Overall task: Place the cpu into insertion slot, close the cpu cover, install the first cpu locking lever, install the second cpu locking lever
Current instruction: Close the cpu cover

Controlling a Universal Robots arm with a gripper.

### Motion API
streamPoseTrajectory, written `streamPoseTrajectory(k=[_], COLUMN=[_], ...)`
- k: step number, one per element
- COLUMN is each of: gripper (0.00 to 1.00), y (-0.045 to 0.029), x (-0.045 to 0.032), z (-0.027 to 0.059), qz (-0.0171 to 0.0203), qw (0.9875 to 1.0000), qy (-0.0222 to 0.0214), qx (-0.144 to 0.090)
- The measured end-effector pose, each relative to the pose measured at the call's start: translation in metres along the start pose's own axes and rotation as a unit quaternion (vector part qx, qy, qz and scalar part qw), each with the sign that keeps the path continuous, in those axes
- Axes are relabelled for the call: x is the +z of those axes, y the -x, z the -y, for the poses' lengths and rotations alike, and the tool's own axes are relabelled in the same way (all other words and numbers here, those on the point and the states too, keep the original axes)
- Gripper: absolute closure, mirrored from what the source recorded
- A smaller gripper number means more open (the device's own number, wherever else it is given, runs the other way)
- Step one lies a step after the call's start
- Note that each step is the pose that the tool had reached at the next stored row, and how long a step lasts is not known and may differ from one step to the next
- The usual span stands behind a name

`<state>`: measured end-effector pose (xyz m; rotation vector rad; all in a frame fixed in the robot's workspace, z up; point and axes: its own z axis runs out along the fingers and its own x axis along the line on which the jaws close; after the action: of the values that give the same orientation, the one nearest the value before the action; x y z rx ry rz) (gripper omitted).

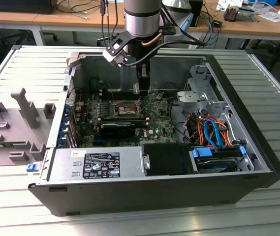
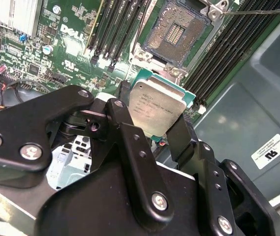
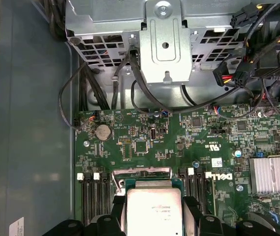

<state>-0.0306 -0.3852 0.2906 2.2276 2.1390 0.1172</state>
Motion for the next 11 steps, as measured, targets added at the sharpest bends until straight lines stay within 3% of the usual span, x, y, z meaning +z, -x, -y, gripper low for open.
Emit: streamPoseTrajectory(k=[3,5,11], gripper=[0.45,0.45,0.45], y=[0.0,0.0002,0.0002], x=[0.0006,0.0098,0.0106], z=[0.0001,0.0009,0.0016], qz=[0.0,0.0,0.0], qw=[1.0,1.0,1.0], qy=[0.0,0.0,0.0], qx=[0.0,0.0,0.0])
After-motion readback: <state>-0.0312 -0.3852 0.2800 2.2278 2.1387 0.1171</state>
